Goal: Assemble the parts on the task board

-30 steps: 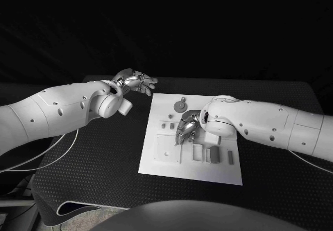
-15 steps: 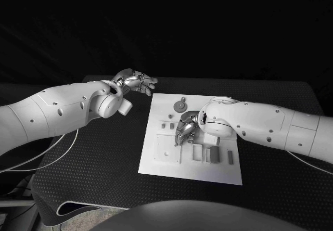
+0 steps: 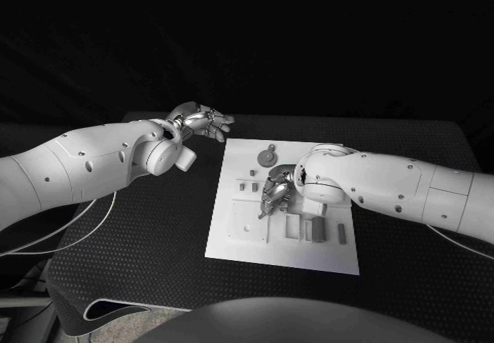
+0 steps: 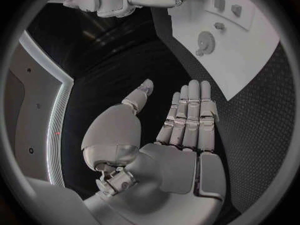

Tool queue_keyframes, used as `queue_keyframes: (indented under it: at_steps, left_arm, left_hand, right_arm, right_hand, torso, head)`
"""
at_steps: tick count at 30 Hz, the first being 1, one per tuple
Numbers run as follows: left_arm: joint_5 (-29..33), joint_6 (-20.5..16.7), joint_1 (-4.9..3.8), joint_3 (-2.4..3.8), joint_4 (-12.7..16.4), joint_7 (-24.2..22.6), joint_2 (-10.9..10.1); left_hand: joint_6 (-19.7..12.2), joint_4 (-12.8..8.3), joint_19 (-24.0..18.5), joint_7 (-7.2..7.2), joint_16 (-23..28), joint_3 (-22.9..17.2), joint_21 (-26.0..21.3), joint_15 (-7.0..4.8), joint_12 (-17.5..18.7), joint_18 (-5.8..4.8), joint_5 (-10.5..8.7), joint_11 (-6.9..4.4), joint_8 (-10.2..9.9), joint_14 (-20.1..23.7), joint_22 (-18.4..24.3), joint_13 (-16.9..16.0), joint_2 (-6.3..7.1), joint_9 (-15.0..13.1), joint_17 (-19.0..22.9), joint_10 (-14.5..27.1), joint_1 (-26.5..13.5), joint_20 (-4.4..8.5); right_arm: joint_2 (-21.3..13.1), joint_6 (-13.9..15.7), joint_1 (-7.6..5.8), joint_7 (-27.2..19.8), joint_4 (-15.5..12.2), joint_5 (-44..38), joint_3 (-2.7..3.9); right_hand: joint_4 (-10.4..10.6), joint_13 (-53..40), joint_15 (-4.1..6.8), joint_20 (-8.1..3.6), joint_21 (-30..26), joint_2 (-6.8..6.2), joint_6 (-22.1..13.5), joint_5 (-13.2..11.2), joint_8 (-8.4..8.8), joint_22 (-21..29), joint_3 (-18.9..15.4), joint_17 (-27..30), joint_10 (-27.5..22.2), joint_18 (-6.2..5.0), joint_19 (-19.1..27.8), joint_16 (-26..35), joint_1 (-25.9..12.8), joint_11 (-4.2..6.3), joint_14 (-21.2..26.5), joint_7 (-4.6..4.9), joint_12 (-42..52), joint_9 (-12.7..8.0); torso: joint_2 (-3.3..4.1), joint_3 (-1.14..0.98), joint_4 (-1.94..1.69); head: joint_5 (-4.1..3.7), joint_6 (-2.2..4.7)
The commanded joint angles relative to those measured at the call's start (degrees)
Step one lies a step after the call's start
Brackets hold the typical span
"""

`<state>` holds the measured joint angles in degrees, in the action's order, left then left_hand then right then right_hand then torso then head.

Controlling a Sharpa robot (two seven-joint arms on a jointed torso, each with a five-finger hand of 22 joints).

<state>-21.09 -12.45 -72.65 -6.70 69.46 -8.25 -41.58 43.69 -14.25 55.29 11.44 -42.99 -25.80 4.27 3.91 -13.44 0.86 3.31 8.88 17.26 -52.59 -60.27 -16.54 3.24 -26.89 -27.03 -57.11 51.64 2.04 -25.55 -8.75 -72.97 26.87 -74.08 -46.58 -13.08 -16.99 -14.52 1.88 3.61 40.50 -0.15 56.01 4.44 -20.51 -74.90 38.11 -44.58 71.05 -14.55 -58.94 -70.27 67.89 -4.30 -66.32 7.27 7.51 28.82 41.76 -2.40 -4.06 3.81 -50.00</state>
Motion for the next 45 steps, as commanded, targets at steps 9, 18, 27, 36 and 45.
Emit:
queue_keyframes:
  at_steps: [9, 18, 27, 36, 45]
  left_arm:
    - [0.3, 0.6, -0.16, 0.04, 0.1, -0.3, 0.1]
    - [0.3, 0.6, -0.16, 0.04, 0.1, -0.3, 0.0]
    - [0.3, 0.7, -0.16, 0.04, 0.1, -0.3, 0.1]
    - [0.3, 0.7, -0.16, 0.03, 0.1, -0.3, 0.1]
    - [0.3, 0.9, -0.16, 0.02, 0.1, -0.3, 0.1]
  left_hand:
    - [-0.5, 0.3, 0.1, 0.79, 0.4, 0.0, -0.4, -0.04, 0.3, 0.33, -0.14, -0.04, 0.3, -0.3, 0.1, -0.1, 0.52, 0.1, -0.1, 0.5, -0.1, -0.22]
    - [-0.5, 0.3, 0.1, 0.79, 0.4, 0.0, -0.4, -0.04, 0.3, 0.33, -0.14, -0.04, 0.3, -0.3, 0.1, -0.1, 0.52, 0.1, -0.1, 0.5, -0.1, -0.22]
    - [-0.5, 0.3, 0.1, 0.79, 0.4, 0.0, -0.4, -0.04, 0.3, 0.33, -0.14, -0.04, 0.3, -0.3, 0.1, -0.1, 0.53, 0.1, -0.1, 0.5, -0.1, -0.22]
    - [-0.5, 0.3, 0.1, 0.79, 0.4, 0.0, -0.4, -0.04, 0.3, 0.33, -0.14, -0.04, 0.3, -0.3, 0.1, -0.1, 0.53, 0.1, -0.1, 0.5, -0.1, -0.22]
    - [-0.6, 0.3, 0.0, 0.83, 0.5, 0.0, -0.4, -0.02, 0.5, 0.33, -0.14, 0.06, 0.3, -0.3, 0.1, 0.0, 0.56, 0.1, -0.2, 0.8, 0.0, -0.23]
  right_arm:
    - [-0.1, 0.5, 0.06, -0.6, -0.3, -1.2, -0.03]
    - [-0.2, 1.0, 0.07, -0.7, -0.1, -1.2, -0.03]
    - [-0.4, 1.4, 0.11, -0.9, -0.2, -1.2, -0.02]
    - [-1.0, 3.0, 0.22, -2.2, -0.9, -2.8, -0.02]
    - [-3.9, 9.5, 0.51, -11.1, -4.3, -11.8, -0.01]
  right_hand:
    - [0.1, -0.1, 0.01, -0.17, 0.2, 0.74, -0.2, 0.2, -0.05, -1.3, -0.4, -0.1, -0.2, -0.45, 0.3, -0.3, 0.0, -0.14, 0.3, 0.06, -0.2, 0.0]
    - [0.1, -0.1, 0.01, -0.17, 0.2, 0.74, -0.2, 0.2, -0.05, -1.3, -0.4, -0.1, -0.2, -0.45, 0.3, -0.3, 0.0, -0.14, 0.3, 0.06, -0.2, 0.0]
    - [0.1, -0.1, 0.01, -0.17, 0.2, 0.74, -0.2, 0.2, -0.05, -1.3, -0.4, -0.1, -0.2, -0.45, 0.3, -0.3, 0.0, -0.14, 0.3, 0.06, -0.2, 0.0]
    - [0.1, -0.1, 0.01, -0.17, 0.2, 0.74, -0.2, 0.2, -0.05, -1.3, -0.4, -0.1, -0.2, -0.45, 0.3, -0.3, 0.0, -0.14, 0.3, 0.06, -0.2, 0.0]
    - [0.2, 0.0, -0.23, -0.09, 0.4, -0.33, -1.1, 0.1, 0.37, -1.2, -1.0, -0.1, -0.7, -0.45, 0.0, -0.4, -1.0, -0.40, 0.2, 0.49, -0.5, 0.2]
  torso:
    - [-0.02, -0.01, 0.02]
    - [-0.02, -0.05, 0.02]
    - [-0.02, -0.05, 0.02]
    - [-0.02, -0.04, 0.02]
    - [-0.04, -0.05, -0.07]
  head:
    - [-0.03, 0.00]
    - [-0.03, 0.00]
    - [-0.14, 0.00]
    - [-0.13, 0.00]
    - [-0.07, 0.00]
